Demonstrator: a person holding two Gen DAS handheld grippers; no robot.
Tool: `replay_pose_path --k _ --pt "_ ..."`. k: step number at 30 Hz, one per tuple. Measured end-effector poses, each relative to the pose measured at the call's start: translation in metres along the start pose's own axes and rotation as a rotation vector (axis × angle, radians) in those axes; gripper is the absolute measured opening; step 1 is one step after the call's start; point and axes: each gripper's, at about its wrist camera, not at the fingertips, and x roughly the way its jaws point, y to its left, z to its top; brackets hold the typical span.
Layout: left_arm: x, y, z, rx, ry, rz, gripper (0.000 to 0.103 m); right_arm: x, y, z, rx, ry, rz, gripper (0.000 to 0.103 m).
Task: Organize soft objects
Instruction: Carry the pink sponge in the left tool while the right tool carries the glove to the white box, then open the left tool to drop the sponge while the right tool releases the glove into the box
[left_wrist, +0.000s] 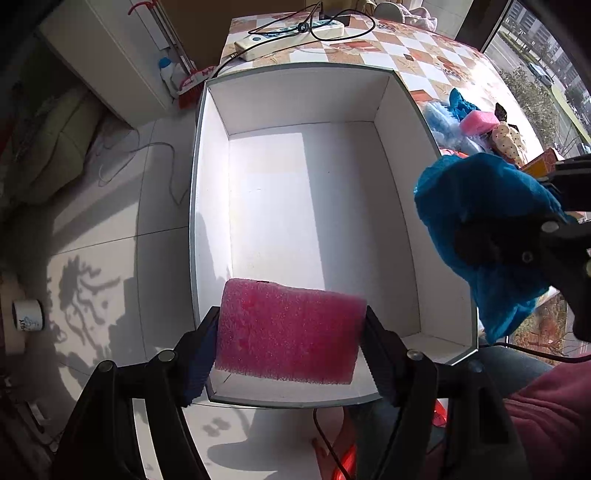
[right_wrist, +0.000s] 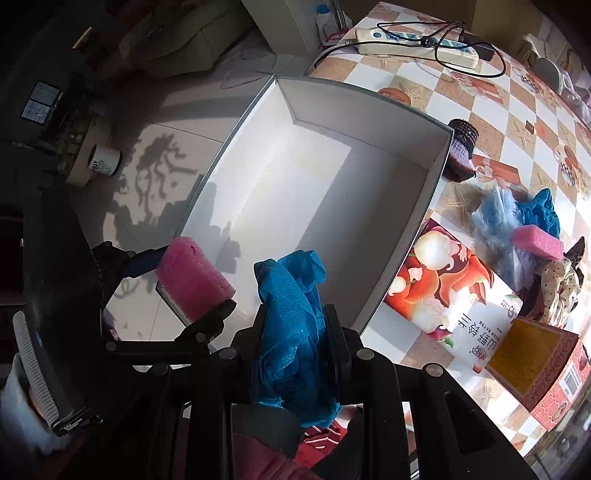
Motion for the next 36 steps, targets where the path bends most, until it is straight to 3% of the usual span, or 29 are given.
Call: replay_pose_path --k 14,18,20,22,23,26,28,36 --pt "0.01 -0.005 0.0 0.017 0.025 -0.03 0.08 0.01 0.004 0.007 -0.009 0.016 0.002 0.029" --pt "0.013 0.0 -0.001 -0.008 0.039 -0.076 0.084 0.007 0.002 0.008 0.0 0.004 0.013 0.058" --pt "0.013 0.002 0.0 -0.018 0.036 -0.092 0.087 0.004 0.001 0.009 0.01 -0.002 0.015 0.064" --pt "0.012 0.002 0.001 -0.028 0.029 -0.102 0.101 0.002 -0.003 0.01 0.028 -0.006 0.009 0.088" --pt "0.011 0.003 0.001 -0.031 0.025 -0.118 0.103 0.001 -0.005 0.01 0.04 -0.009 0.008 0.092" --pt "0.009 0.001 0.003 -0.034 0.012 -0.176 0.103 0.0 -0.01 0.009 0.065 -0.007 0.001 0.094" --pt "0.007 0.0 0.004 -0.028 0.002 -0.182 0.103 -0.001 -0.014 0.008 0.079 -0.008 -0.006 0.103" --pt "-0.001 0.012 0.012 -0.088 -0.013 -0.226 0.103 -0.016 -0.038 0.006 0.177 -0.06 -0.015 0.103"
